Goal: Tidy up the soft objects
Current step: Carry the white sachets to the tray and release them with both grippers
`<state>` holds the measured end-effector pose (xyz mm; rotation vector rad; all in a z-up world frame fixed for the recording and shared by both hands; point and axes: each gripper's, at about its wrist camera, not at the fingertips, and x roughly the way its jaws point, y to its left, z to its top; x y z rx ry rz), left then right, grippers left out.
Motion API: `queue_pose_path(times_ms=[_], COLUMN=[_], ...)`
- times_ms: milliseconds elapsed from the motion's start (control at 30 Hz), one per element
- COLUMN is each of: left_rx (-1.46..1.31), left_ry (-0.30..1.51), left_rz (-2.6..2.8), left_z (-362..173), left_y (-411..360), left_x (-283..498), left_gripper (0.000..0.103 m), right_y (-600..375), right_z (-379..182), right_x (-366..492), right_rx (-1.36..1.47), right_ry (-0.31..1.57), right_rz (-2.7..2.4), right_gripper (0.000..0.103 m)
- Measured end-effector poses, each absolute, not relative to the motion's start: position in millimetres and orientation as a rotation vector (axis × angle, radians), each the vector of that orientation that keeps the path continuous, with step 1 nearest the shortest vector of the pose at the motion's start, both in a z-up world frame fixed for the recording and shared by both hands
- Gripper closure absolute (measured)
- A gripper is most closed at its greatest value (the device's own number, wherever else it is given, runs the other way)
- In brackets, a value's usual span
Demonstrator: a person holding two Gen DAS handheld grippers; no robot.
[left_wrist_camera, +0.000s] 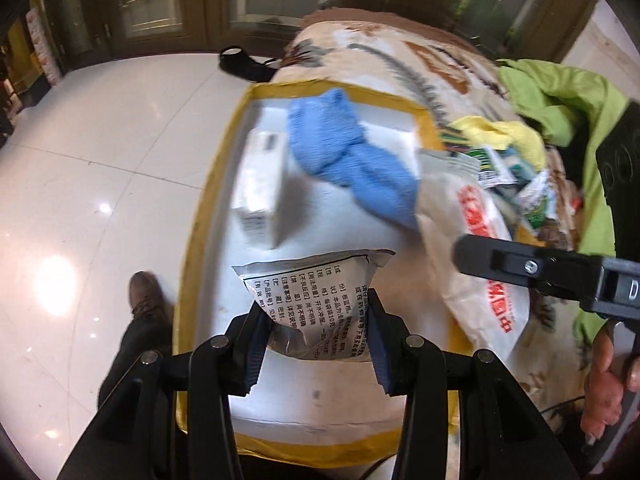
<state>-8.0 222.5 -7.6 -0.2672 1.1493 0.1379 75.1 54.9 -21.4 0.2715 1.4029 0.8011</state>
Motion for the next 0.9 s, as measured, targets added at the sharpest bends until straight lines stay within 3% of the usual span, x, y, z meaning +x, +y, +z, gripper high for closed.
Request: queue_pose_path(times_ms=[133,267,400,500,900], left_rx=[-0.251,-0.231,-0.244,-0.260,-0.257], left_ry=[1.158,1.159,1.185,1.193,1.173], left_rz=[0.172,0.226,0.231,0.233,0.244], left_z=[-16,-23,-30,-32,-20], left_y=[230,233,237,238,237], left_x=[-8,-8,-6,-6,-14], left_gripper=[0.058,0.047,0.045,0.042,0.041], right_y=[88,107,114,115,112], right_z=[-38,-50,-58,-53,-49], right_x=[77,78,77,76,74], right_rx=[0.237,0.180,0.154,0.159,0.049], right_ry=[1.434,1.435,1.427,1.422,1.420], right_rz=[0.762,0.688,0.671,0.692,0.683], right_gripper=[0.066,0.066,0.065,0.058,0.058])
